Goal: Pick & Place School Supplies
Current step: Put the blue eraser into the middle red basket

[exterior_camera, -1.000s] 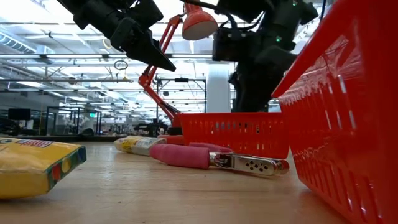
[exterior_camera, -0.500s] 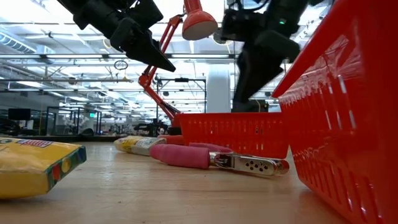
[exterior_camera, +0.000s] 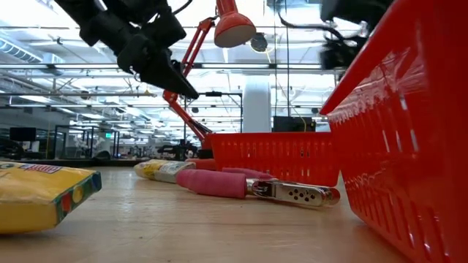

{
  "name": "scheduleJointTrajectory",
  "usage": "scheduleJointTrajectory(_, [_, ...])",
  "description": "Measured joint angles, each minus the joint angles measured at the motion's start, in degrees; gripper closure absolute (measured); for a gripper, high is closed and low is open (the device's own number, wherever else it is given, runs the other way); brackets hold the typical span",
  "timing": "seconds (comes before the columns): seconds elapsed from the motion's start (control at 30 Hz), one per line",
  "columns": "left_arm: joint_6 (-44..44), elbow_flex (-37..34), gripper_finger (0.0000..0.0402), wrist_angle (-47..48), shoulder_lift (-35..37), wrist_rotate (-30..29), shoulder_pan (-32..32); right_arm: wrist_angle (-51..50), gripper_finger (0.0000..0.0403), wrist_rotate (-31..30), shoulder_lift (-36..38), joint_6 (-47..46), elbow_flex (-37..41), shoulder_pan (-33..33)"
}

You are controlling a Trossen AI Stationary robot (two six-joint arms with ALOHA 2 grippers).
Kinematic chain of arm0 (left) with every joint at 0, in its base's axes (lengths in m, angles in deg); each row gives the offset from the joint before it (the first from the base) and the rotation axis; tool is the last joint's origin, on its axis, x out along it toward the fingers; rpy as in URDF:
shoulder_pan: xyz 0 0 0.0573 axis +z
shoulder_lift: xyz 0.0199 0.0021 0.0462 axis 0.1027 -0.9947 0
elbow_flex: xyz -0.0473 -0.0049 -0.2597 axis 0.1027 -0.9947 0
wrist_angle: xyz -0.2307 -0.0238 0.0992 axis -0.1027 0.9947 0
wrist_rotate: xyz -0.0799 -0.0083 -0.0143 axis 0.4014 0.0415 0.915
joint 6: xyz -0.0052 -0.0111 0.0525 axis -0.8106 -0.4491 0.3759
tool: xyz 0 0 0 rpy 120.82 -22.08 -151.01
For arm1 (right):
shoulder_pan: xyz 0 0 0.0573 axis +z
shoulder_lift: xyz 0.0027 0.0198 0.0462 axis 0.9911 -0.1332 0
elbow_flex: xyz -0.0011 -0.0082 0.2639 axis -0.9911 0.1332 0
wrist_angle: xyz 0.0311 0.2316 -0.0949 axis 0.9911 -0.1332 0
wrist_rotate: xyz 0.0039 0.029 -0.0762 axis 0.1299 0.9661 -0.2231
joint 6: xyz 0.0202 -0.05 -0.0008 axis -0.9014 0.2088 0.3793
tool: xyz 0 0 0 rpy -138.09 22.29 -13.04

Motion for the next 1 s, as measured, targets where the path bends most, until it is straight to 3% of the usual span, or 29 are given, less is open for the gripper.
scheduleJointTrajectory(0.37, [-2.79,-1.67,0.0204,-3.64,0.00,0.14,0.94,7.23,0.0165,1.13,13.40,-10.43,17.27,-11.57])
scheduleJointTrajectory(0.6, [-3.41,-1.67,0.0204,-4.92,0.00,0.18,0.94,5.81,0.0165,-4.76,16.33,-20.03,18.05,-16.74])
scheduleJointTrajectory(1.0, [-2.78,-1.67,0.0204,-5.15,0.00,0.19,0.19,3.19,0.0167,-4.80,16.29,-35.16,18.07,-19.15])
